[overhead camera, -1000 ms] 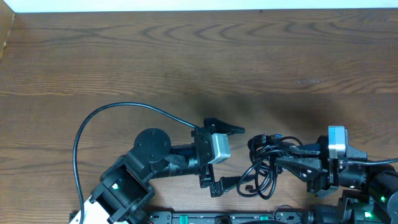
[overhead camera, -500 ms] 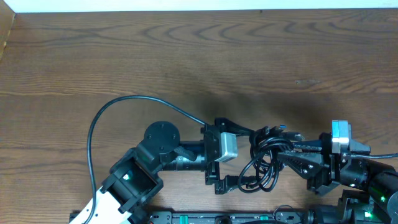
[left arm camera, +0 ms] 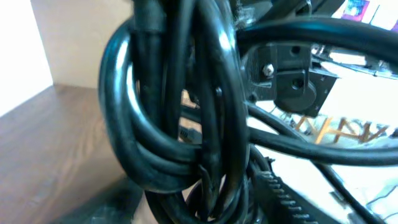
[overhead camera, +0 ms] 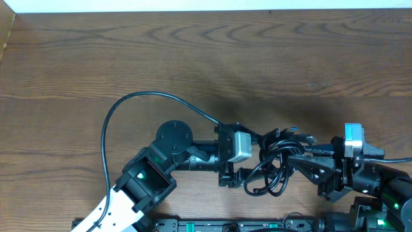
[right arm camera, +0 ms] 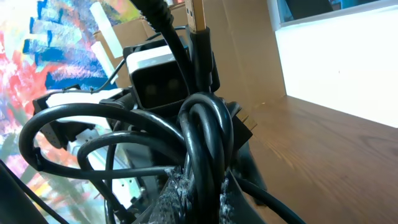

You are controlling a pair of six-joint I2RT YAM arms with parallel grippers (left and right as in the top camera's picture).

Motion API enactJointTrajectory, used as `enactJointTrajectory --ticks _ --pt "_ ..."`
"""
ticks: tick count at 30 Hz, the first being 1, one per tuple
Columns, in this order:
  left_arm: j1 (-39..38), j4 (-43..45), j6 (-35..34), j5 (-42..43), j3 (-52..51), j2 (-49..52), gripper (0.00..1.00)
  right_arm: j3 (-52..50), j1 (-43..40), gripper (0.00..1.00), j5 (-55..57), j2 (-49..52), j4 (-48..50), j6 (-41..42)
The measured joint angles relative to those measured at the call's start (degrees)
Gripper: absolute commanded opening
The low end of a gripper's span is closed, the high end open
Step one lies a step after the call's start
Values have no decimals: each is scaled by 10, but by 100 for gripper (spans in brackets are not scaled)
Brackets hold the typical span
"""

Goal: Untangle cables

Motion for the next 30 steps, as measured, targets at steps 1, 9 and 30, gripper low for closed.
enactJointTrajectory --ticks 1,9,30 --pt "0 0 -3 0 0 1 23 0 0 1 0 0 0 0" --pt "1 2 -5 0 0 2 8 0 0 1 2 0 1 0" --pt "63 -51 -3 0 0 -78 7 1 0 78 -12 0 1 -26"
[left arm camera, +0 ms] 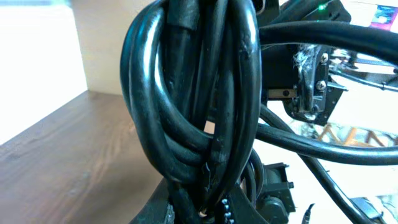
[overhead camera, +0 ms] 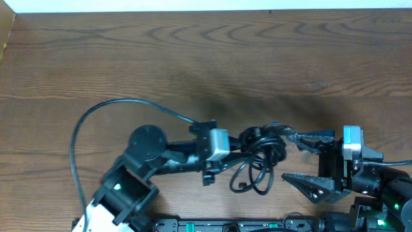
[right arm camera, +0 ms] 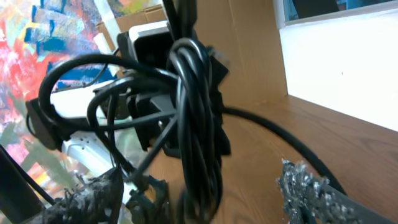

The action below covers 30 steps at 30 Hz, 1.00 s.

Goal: Untangle cables

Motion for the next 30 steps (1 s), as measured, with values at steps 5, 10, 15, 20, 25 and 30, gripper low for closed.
enactJointTrajectory --ticks 5,10,15,20,25,30 --pt "7 -23 16 14 0 -38 7 0 0 79 -2 0 -7 -9" --pt "7 -43 33 45 0 -53 7 0 0 79 -2 0 -36 -38" --pt "7 -47 45 87 0 -52 8 1 0 78 -2 0 -72 -75" --pt "7 -45 50 111 0 -52 7 1 0 87 -18 0 -72 -101" --pt "3 -34 47 118 0 -40 8 1 0 80 -60 0 -71 -146" --pt "-12 -16 46 127 0 -12 8 1 0 36 -78 0 -70 -170"
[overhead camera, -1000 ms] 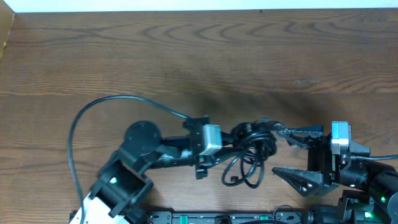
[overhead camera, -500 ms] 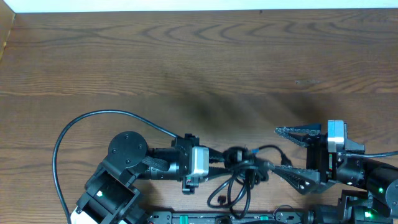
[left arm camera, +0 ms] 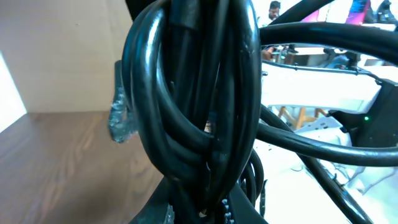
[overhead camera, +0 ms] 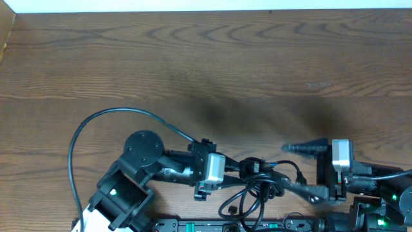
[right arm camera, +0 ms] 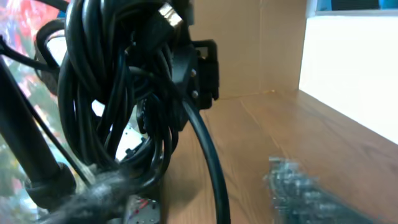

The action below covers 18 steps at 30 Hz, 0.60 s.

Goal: Untangle cables

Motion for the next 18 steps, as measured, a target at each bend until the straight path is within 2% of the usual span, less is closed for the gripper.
enactJointTrajectory --ticks 1,3,12,18 --pt "-2 4 -1 1 0 3 8 0 0 28 -1 0 -1 -3" --pt "-5 15 -1 2 0 10 7 1 0 2 -2 0 0 -7" --pt "-6 21 -1 3 0 13 8 2 0 1 11 0 -15 -8" --pt "-5 21 -2 1 0 13 8 4 -4 1 66 -1 -116 -8"
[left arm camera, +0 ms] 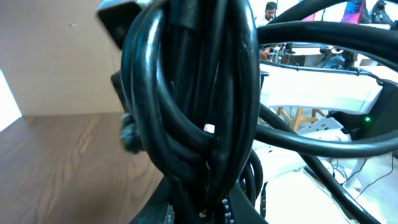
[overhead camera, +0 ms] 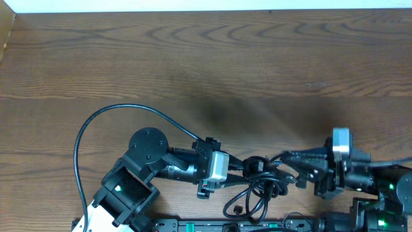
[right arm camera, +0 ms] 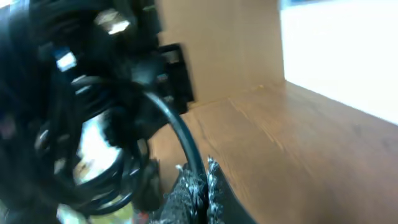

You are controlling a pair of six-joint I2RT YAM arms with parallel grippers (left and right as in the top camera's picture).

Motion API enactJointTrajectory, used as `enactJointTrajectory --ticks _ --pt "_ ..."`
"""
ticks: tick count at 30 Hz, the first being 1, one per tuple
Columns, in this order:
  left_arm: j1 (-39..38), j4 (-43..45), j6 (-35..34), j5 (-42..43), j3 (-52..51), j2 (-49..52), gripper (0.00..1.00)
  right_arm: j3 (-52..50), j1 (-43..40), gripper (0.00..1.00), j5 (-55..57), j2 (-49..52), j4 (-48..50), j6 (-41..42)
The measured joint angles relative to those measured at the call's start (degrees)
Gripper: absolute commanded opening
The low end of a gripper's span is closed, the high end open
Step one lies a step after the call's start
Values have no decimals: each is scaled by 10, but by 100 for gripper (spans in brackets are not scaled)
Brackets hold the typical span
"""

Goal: Untangle cables

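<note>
A tangled bundle of black cables hangs between the two arms near the table's front edge. My left gripper is shut on the bundle's left side; in the left wrist view the thick coils rise straight out of the jaws and fill the frame. From the right, my right gripper is shut on a single black strand leading out of the bundle. Its fingertips are pressed together around that strand. The right wrist view is blurred.
The left arm's own thin black lead arcs over the wooden table to the left. A white wall edge runs along the far side. The arms' bases crowd the front edge.
My right gripper was open, with one finger on each side of a strand beside the bundle; now it is shut on that strand. The left gripper still holds the bundle in about the same place.
At first both grippers were shut on the bundle at mid-table right. Then the right gripper was open and apart while the left held the bundle further left. Later the bundle was near the front edge with the open right gripper beside it, which now grips a strand.
</note>
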Motion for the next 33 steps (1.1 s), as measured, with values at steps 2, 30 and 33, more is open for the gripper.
enactJointTrajectory --ticks 2,30,33 --pt "0 0 -2 -1 0 0 8 1 -10 1 33 0 -56 -1" --pt "0 20 -11 -15 0 -4 7 2 -90 1 243 -2 -319 -92" --pt "0 19 -11 -15 0 -4 8 2 -90 1 271 -2 -338 -97"
